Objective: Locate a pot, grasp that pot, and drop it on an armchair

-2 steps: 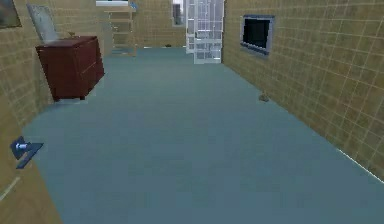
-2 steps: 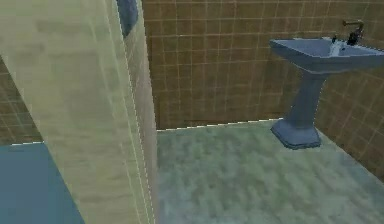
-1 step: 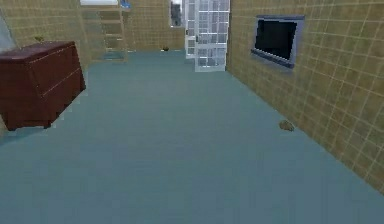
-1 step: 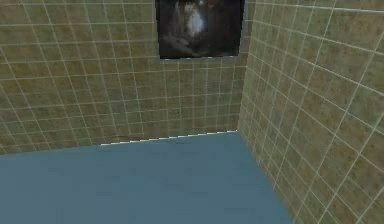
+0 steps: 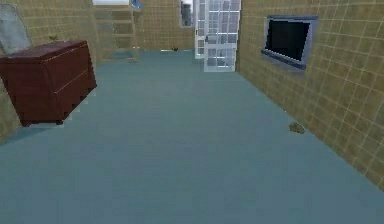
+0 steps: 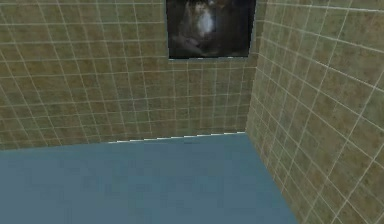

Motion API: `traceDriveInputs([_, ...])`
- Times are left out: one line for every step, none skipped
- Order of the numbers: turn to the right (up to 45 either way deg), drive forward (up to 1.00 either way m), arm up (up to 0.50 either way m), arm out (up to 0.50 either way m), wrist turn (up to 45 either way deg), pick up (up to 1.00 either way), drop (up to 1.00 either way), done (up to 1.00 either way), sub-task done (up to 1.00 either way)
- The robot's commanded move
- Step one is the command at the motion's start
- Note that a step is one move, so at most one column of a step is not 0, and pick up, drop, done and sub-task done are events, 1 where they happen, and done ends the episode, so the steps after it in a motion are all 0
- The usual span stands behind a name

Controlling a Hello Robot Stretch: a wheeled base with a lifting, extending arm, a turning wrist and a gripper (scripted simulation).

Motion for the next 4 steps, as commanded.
traceDriveInputs([0.0, 1.00, 0.00, 0.00, 0.0, 0.00, 0.00, 0.00, 0.00])
traceDriveInputs([-3.0, 0.00, 0.00, 0.00, 0.0, 0.00, 0.00, 0.00, 0.00])
traceDriveInputs([0.0, 1.00, 0.00, 0.00, 0.0, 0.00, 0.00, 0.00, 0.00])
traceDriveInputs([0.0, 1.00, 0.00, 0.00, 0.0, 0.00, 0.00, 0.00, 0.00])
